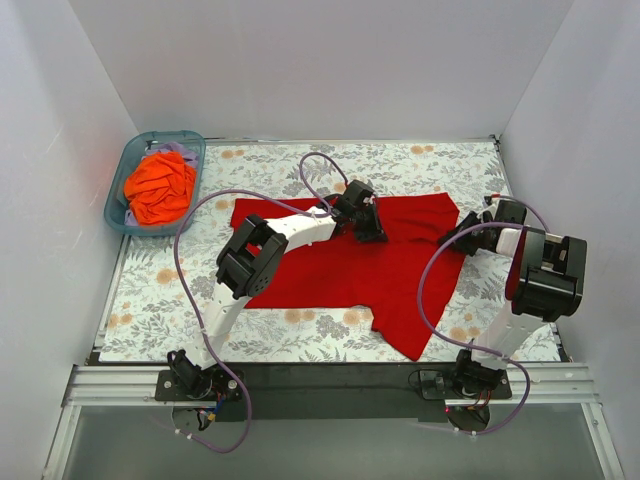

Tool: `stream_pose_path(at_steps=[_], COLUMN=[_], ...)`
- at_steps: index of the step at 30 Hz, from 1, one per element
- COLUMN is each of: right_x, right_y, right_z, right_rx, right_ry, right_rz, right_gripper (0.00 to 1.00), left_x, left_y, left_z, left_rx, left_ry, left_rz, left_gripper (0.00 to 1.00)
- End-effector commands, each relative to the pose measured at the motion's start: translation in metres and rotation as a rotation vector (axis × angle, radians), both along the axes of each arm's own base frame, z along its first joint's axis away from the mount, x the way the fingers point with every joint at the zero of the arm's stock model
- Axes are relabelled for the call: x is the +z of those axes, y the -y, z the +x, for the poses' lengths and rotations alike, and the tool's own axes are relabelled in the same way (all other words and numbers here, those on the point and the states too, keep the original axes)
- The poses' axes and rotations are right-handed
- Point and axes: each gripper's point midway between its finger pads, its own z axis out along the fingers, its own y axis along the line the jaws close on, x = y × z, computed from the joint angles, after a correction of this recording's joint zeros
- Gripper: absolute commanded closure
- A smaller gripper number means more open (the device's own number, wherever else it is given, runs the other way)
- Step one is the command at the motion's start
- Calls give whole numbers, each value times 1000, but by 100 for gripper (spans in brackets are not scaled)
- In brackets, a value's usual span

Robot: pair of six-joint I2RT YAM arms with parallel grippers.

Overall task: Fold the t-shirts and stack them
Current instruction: Fold the tshirt

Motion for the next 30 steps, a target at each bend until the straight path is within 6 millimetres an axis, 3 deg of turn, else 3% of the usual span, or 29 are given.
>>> stream_pose_path(at_steps=[1,13,20,30], right_x=[31,45,33,30], right_y=[0,-8,-21,-26], right_z=[10,-13,-27,-34], right_rx=[27,32,51,65], right_ry=[84,72,29,10], right_rz=[-21,-25,-17,-33], right_gripper=[99,99,99,99], left_x=[26,47,58,56], left_y=[7,-8,-16,-21], left_z=[1,3,2,0], left_rx=[-8,-5,-35,-62], left_ry=[28,11,-9,-41], left_rz=[-34,-33,-45,-30], left_gripper=[100,100,100,100])
